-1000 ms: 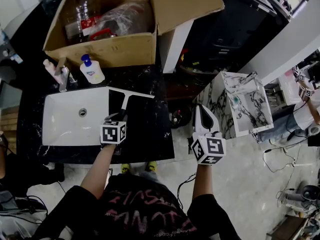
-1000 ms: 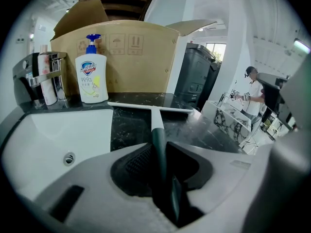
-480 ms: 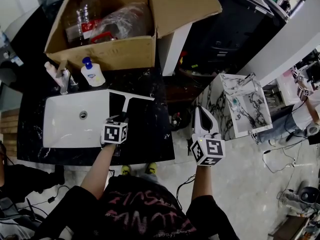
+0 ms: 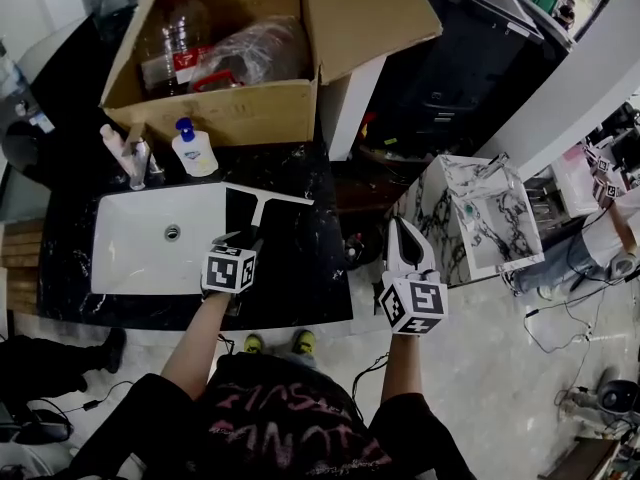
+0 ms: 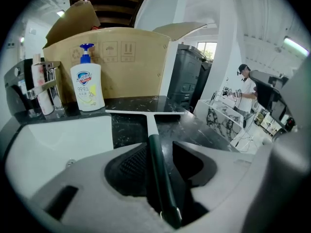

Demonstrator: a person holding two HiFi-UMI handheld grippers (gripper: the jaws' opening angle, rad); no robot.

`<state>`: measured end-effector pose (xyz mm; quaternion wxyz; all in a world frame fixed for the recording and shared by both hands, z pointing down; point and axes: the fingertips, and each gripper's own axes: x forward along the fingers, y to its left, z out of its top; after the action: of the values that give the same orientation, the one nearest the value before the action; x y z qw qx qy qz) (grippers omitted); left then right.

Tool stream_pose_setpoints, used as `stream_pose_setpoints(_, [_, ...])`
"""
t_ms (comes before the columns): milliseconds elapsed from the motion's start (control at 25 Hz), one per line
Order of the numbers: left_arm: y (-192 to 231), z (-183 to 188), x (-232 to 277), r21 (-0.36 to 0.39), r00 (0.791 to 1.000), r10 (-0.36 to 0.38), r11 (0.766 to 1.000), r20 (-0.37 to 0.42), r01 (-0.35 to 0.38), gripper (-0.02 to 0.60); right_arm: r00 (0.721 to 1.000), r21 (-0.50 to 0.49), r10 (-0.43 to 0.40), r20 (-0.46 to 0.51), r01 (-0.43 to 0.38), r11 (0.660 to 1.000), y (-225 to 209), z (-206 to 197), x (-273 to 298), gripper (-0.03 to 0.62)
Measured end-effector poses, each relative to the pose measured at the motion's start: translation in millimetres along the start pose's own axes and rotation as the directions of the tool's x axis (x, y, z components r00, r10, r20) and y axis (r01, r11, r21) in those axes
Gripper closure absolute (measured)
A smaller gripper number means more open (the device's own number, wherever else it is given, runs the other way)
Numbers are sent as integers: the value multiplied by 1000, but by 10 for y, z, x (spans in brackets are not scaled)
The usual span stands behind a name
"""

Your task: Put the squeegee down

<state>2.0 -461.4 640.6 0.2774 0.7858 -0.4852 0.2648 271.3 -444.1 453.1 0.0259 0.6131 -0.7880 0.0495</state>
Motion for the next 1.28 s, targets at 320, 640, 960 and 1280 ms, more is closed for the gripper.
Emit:
stream_pose_setpoints(320, [86,195,-433,-5,993,27,1000,111,-27,430,1000,13,20,11,-20,1000,185,26,-61,583])
stream_pose_setpoints(640, [206,435,-812,-28,972,62,998,226,-57,499,998,5,60,34,-60,998,458,107,-54,583])
stream_pose_setpoints(960, [289,687,-1164,-24,942,83,997,325,-80,564,995,-6,91,50,-91,996,634,205,-19,583])
stream_pose_setpoints(1280, [228,912,-1477,-1,912,55,998,407,-60,581,993,-21,107,57,-106,994,747,280,-36,583])
